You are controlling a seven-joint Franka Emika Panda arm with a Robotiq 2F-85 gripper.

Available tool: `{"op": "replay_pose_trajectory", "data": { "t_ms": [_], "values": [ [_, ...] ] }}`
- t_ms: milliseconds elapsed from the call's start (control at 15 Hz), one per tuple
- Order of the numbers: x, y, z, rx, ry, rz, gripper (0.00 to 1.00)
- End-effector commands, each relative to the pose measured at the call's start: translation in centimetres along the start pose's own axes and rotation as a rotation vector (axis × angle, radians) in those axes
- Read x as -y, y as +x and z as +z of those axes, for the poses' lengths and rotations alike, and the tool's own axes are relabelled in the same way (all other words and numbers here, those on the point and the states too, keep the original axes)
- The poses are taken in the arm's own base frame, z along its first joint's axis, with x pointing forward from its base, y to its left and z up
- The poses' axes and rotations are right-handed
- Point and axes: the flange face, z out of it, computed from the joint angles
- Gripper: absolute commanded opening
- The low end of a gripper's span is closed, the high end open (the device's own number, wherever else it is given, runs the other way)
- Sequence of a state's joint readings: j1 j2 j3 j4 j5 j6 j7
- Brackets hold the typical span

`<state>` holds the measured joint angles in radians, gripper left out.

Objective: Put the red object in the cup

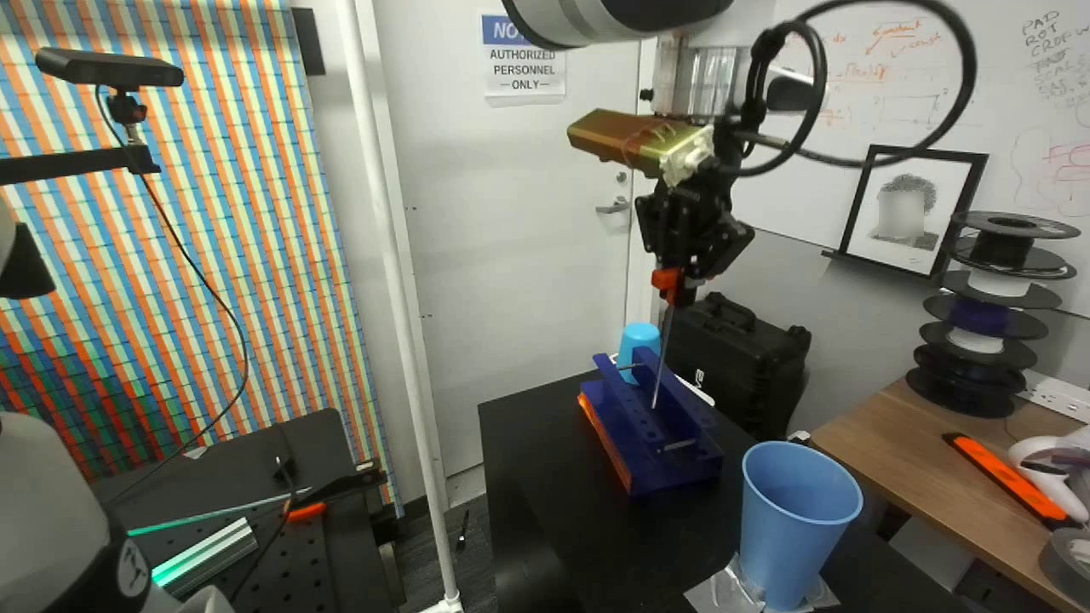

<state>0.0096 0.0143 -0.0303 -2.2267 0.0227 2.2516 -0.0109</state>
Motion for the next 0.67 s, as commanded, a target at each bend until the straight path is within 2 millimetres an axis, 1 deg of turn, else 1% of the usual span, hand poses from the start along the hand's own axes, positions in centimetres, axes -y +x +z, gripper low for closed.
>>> {"op": "replay_pose_trajectory", "data": {
  "t_ms": [0,67,200,333,467,600],
  "values": [
    [-2.1,-2.5,-6.0,-0.087,-0.071,0.03,0.11],
    [-2.8,-2.8,-7.2,-0.112,-0.092,0.039,0.11],
    [-5.0,-3.2,-9.3,-0.181,-0.13,0.082,0.11],
    [-7.2,-3.4,-10.2,-0.209,-0.15,0.114,0.1],
    [-9.3,-3.0,-9.6,-0.218,-0.153,0.144,0.1],
    [-10.7,-2.4,-8.1,-0.217,-0.135,0.171,0.1]
  ]
}}
